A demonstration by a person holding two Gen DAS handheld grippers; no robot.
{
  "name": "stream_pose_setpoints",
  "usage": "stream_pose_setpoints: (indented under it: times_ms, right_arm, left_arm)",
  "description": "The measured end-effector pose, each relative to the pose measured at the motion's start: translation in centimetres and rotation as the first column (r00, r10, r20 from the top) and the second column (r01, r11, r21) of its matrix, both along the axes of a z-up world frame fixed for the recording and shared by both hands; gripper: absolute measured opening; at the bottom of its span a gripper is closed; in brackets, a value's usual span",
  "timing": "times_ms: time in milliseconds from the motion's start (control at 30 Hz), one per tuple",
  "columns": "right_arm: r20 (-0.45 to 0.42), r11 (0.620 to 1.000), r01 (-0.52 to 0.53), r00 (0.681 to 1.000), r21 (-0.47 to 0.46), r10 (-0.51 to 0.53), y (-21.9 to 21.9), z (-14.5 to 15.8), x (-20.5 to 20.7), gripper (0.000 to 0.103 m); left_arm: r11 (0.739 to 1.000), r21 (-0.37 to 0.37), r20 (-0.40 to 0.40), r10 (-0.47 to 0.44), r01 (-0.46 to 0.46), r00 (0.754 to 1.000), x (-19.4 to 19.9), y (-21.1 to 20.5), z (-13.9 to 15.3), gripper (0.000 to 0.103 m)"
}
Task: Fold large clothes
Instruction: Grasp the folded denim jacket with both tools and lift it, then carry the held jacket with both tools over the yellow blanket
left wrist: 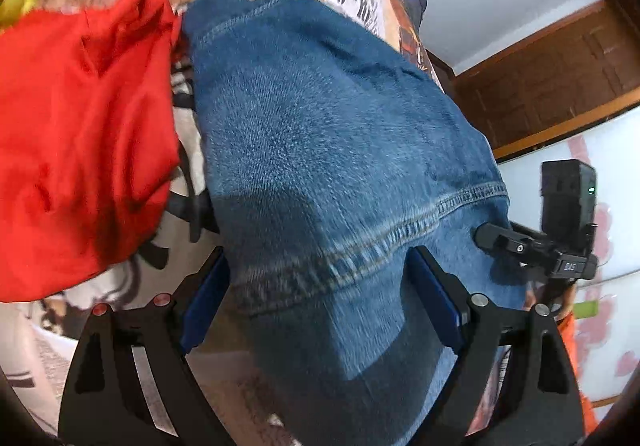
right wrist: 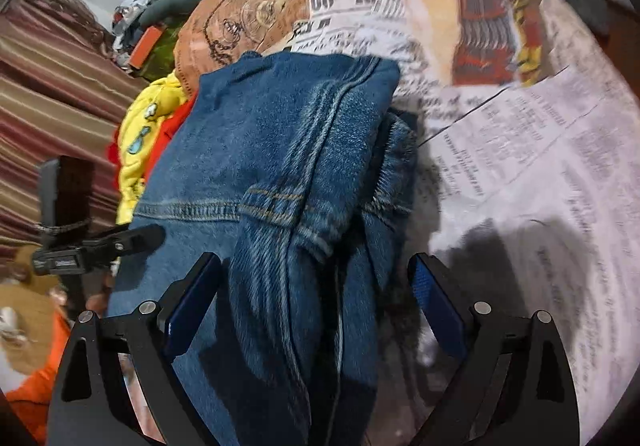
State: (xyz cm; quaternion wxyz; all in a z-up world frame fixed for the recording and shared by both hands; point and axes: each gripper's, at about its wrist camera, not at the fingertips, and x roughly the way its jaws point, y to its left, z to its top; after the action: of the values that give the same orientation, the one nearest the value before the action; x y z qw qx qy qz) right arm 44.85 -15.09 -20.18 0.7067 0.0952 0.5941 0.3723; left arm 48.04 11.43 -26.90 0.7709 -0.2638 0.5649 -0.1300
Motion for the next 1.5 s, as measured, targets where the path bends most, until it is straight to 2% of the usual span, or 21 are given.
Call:
stream_pose_setpoints:
  times_ms: [100,300,367,433,533,633,733,833,1067,1333,1500]
  right_arm:
    - [-0.032,1.0,-0.011,0.999,0.025,0.011,0.2,-0.5,0.4,0.095]
    - [0.005,0.998,-0.057,0.998,-0.013,0.057,1.2,0.0,0.1,0.093]
    - [0.019,0.998,-0.059,0.998,-0.021,0.06,1.4,0.1,-0.2,0.086]
    - [0.008,0.999,-0.05,0.999,-0.002,0.05,0.9,0.1,0.1,0.066]
    - [-0.014,0.999,-0.028,0.999,0.019,0.029,0.7,0.1,0.3,0.05]
    - [0.014,1.0,-0.026,1.0,0.007,0.026,0.9,1.1,-0.1,0.039]
    - [0.053,1.0,-0.026,0.998,-0.015,0.027,1.4,2.3,-0.5,0.035]
    - [0.097,0.999,-0.025,0.995,-0.029,0.028,2.1,3.6,-1.2,0.032]
    - [0.154,1.0,0.003,0.988,-0.01,-0.002,2.8,6.6,-2.3,0.03]
    - [0.256,1.0,0.009,0.967,0.007,-0.011,5.1,11.0,-3.4,0.029]
    - [0.301,1.0,-0.009,0.954,0.02,0.003,7.9,13.0,-3.7,0.029]
  left_arm:
    - [0.998,-0.06,-0.025,0.007,-0.009,1.0,0.5,0.2,-0.9,0.09]
    - [0.997,-0.082,-0.011,0.0,-0.001,1.0,0.9,0.0,-1.1,0.09]
    - [0.996,-0.091,-0.004,0.002,-0.003,1.0,0.8,0.2,-1.1,0.085]
    - [0.996,-0.088,0.006,0.004,-0.004,1.0,0.6,0.2,-1.0,0.079]
    - [0.998,-0.06,0.035,-0.009,0.011,0.999,0.4,-0.1,-0.5,0.068]
    - [0.999,-0.027,0.061,-0.025,0.026,0.998,-0.3,-0.7,0.6,0.058]
    - [0.999,-0.003,0.084,-0.047,0.047,0.995,-0.7,-0.9,1.9,0.05]
    - [0.998,0.019,0.099,-0.063,0.061,0.993,-1.3,-1.1,3.1,0.045]
    - [0.994,0.083,0.179,-0.089,0.076,0.98,-2.7,-1.2,7.4,0.043]
    - [0.994,0.087,0.275,-0.08,0.058,0.958,-4.4,0.7,12.6,0.043]
    - [0.994,0.103,0.312,-0.07,0.039,0.948,-5.4,3.8,15.3,0.043]
